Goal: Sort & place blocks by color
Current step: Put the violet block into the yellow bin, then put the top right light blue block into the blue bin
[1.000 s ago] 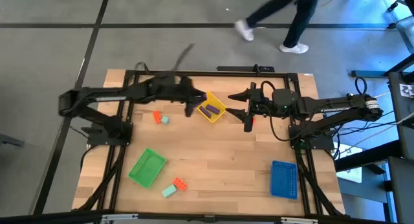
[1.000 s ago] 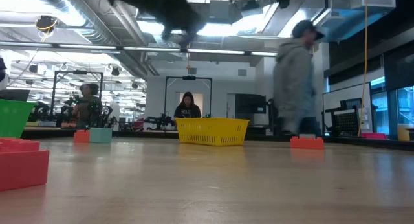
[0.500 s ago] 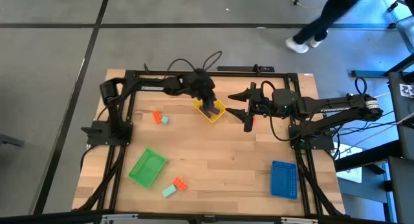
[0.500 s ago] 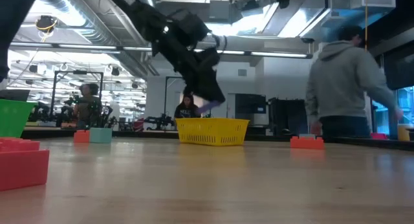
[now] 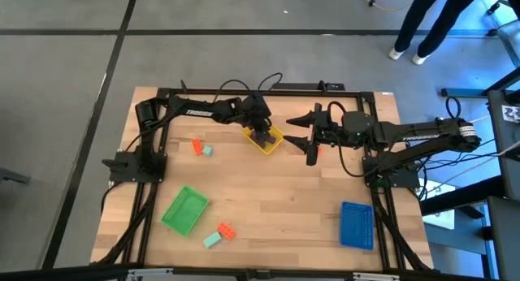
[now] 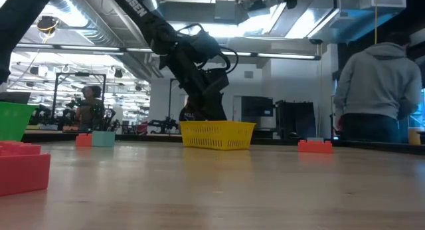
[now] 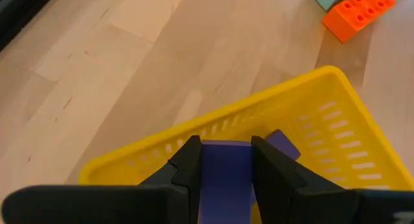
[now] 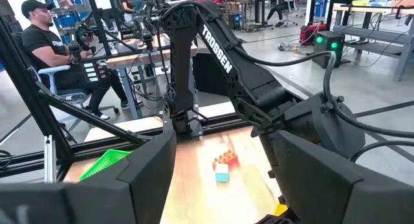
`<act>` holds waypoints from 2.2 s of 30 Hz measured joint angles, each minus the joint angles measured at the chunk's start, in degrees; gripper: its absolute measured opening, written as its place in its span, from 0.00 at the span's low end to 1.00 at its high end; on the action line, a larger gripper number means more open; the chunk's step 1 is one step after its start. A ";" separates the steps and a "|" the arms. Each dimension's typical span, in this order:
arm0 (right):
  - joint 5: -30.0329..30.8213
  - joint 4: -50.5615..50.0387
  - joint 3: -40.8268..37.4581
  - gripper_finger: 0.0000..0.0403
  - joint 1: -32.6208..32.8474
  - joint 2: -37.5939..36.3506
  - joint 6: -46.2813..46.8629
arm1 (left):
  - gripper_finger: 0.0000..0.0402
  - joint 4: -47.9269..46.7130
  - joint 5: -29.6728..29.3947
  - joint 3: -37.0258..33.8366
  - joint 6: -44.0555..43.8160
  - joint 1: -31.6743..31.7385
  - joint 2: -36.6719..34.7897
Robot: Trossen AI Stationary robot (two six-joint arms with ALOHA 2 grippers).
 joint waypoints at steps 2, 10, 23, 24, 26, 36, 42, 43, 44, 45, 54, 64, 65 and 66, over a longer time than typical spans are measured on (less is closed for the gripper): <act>0.00 0.01 0.00 0.66 0.00 0.00 0.05 | 0.24 -0.13 0.04 0.00 -0.04 0.02 0.00; 0.00 0.00 0.00 0.66 0.00 0.00 0.05 | 0.42 -0.76 -0.89 -0.02 -1.14 -0.20 0.13; 0.00 0.94 0.00 0.66 -0.01 0.02 0.09 | 0.47 -2.77 2.42 -0.11 -1.11 2.64 -10.32; 0.00 1.03 0.00 0.66 -0.05 0.02 0.09 | 0.47 -3.22 3.19 -0.11 -1.12 3.12 -12.58; 0.00 1.33 0.00 0.66 -0.06 0.02 0.05 | 0.47 -3.52 4.25 -0.11 -1.27 3.74 -17.20; -0.04 1.29 0.00 0.66 -0.04 0.02 0.33 | 0.46 0.77 3.00 -3.02 -1.62 -5.11 -42.12; -0.07 1.29 0.00 0.66 -0.04 0.02 0.33 | 0.46 10.92 -7.93 -13.81 -2.64 -17.64 -52.52; -0.07 1.29 0.00 0.66 -0.04 0.02 0.32 | 0.46 12.43 -8.94 -15.63 -2.67 -19.61 -53.70; -0.07 1.27 0.00 0.66 -0.04 0.02 0.33 | 0.46 13.61 -9.74 -17.42 -2.67 -21.45 -54.73; -0.07 1.27 0.00 0.66 -0.04 0.02 0.33 | 0.46 14.89 -10.45 -19.12 -2.79 -23.12 -55.45; -0.07 1.27 0.00 0.66 -0.04 0.01 0.16 | 0.46 17.33 -17.40 -24.65 -3.08 -28.24 -57.75; -0.07 1.23 0.00 0.66 -0.04 0.02 0.29 | 0.46 19.34 -17.59 -24.65 -3.13 -28.22 -57.75; -0.07 1.22 0.00 0.66 -0.04 0.02 0.47 | 0.46 19.34 -17.59 -24.65 -3.23 -28.22 -57.75; 0.49 1.20 0.00 0.66 -0.01 0.02 1.80 | 0.46 19.34 -17.59 -24.65 -3.58 -28.22 -57.75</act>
